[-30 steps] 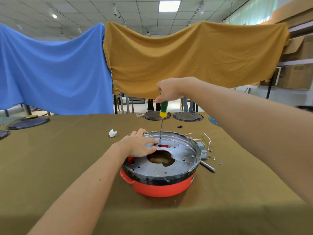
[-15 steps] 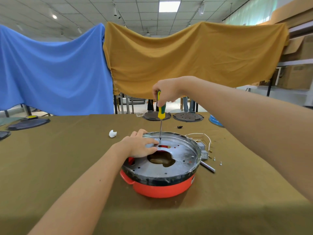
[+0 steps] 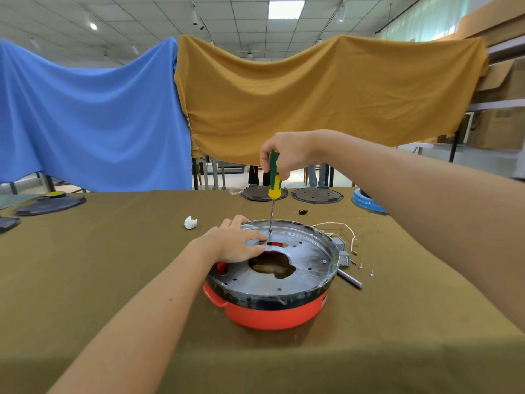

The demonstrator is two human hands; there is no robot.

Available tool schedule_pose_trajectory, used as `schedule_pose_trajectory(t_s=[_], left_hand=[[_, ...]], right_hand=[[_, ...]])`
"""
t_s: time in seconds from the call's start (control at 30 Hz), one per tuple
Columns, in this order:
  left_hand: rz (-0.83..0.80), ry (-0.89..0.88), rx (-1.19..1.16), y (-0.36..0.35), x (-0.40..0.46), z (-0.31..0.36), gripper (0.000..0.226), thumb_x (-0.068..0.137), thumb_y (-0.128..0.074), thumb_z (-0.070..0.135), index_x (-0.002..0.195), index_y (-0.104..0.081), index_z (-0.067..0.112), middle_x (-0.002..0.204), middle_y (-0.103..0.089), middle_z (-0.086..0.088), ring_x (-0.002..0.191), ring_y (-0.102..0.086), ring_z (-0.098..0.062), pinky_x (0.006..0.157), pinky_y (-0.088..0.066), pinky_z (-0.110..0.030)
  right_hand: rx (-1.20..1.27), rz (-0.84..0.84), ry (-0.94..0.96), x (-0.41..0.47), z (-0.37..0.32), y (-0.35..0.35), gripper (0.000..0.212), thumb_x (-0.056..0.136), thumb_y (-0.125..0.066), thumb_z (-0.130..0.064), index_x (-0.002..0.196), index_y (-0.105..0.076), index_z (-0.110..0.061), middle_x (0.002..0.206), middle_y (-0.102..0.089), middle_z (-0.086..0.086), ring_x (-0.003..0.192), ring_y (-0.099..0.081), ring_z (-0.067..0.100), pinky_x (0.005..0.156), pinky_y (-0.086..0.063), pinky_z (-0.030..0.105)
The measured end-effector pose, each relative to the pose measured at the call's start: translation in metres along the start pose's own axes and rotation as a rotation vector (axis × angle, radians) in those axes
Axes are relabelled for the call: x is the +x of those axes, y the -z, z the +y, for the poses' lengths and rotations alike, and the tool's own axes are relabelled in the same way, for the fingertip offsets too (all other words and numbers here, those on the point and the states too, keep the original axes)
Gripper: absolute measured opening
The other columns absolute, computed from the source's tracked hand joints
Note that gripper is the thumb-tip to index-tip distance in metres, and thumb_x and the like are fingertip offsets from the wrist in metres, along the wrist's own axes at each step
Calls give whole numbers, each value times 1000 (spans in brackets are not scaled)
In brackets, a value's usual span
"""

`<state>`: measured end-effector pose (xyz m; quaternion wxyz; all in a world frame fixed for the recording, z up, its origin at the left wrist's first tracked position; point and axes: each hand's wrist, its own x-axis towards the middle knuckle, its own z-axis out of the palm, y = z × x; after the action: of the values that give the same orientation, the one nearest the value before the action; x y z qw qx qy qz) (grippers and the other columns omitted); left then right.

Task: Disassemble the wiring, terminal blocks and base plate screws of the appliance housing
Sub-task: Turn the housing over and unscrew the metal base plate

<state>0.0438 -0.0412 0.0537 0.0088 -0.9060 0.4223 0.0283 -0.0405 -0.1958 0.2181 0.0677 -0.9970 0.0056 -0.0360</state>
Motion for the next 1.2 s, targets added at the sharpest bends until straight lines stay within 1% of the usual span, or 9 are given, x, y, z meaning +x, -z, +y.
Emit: schedule_pose_trajectory(t_s=[0.07, 0.17, 0.37, 0.53, 0.63, 0.73, 0.97, 1.1, 1.2], left_hand=[[-1, -4, -4, 0, 0, 0, 47, 95, -32, 66, 141, -34, 57, 160, -10, 1, 145, -17, -31, 112, -26, -52], [7, -2, -8, 0, 0, -1, 46, 96, -32, 66, 140, -35, 57, 159, -11, 1, 144, -17, -31, 112, -25, -52], [15, 0, -3, -1, 0, 0, 45, 96, -32, 66, 140, -36, 57, 159, -12, 1, 144, -18, -30, 112, -27, -51], [12, -5, 0, 0, -1, 0, 45, 96, -32, 65, 140, -35, 56, 159, -11, 0, 144, -18, -30, 113, -27, -51], [10, -11, -4, 0, -1, 0, 45, 96, -32, 65, 140, -36, 56, 159, -11, 0, 143, -19, -30, 113, -28, -51], [-2, -14, -3, 2, -1, 0, 46, 96, -33, 65, 141, -35, 55, 159, -10, -1, 144, -18, -30, 113, -27, -52], [-19, -11, -3, 3, -1, 1, 48, 96, -32, 66, 142, -34, 55, 160, -8, 1, 145, -16, -31, 114, -26, -53], [-22, -7, -38, 2, 2, -1, 47, 94, -35, 67, 140, -37, 56, 159, -9, 3, 145, -16, -30, 114, -26, -53], [11, -19, -171, 4, 0, -4, 40, 91, -50, 63, 130, -52, 50, 154, -21, 2, 141, -26, -26, 113, -29, -50]], right_hand=[[16, 13, -42, -1, 3, -3, 29, 86, -77, -24, 106, -57, -15, 107, -59, 7, 88, -62, 24, 66, -53, 30], [-162, 38, -166, -1, 7, -3, 51, 93, -56, -62, 94, -56, -11, 90, -68, 11, 75, -68, 22, 61, -54, 30], [28, 43, -18, -7, 10, -1, 20, 85, -67, -2, 103, -64, -10, 96, -58, 8, 69, -52, 19, 52, -44, 21], [84, 31, -95, -8, 17, -4, 30, 93, -70, -34, 103, -62, -7, 94, -70, 11, 72, -69, 19, 62, -60, 27], [133, 72, -29, -15, 24, -5, 5, 89, -71, -11, 91, -67, -10, 89, -68, 8, 68, -63, 17, 59, -55, 23], [132, 72, 2, -25, 30, -7, 17, 80, -72, 4, 90, -70, -9, 83, -64, 7, 68, -53, 19, 57, -44, 27], [207, 147, -17, -38, 49, -15, 19, 79, -73, 6, 90, -73, -9, 78, -63, 1, 67, -51, 17, 59, -43, 27], [325, 227, -4, -46, 56, -4, 22, 78, -74, 7, 86, -73, -14, 88, -70, 14, 80, -59, 25, 81, -54, 46], [419, 263, -25, -54, 67, -2, 20, 79, -76, 5, 89, -73, -13, 96, -70, 20, 77, -64, 17, 75, -56, 36]])
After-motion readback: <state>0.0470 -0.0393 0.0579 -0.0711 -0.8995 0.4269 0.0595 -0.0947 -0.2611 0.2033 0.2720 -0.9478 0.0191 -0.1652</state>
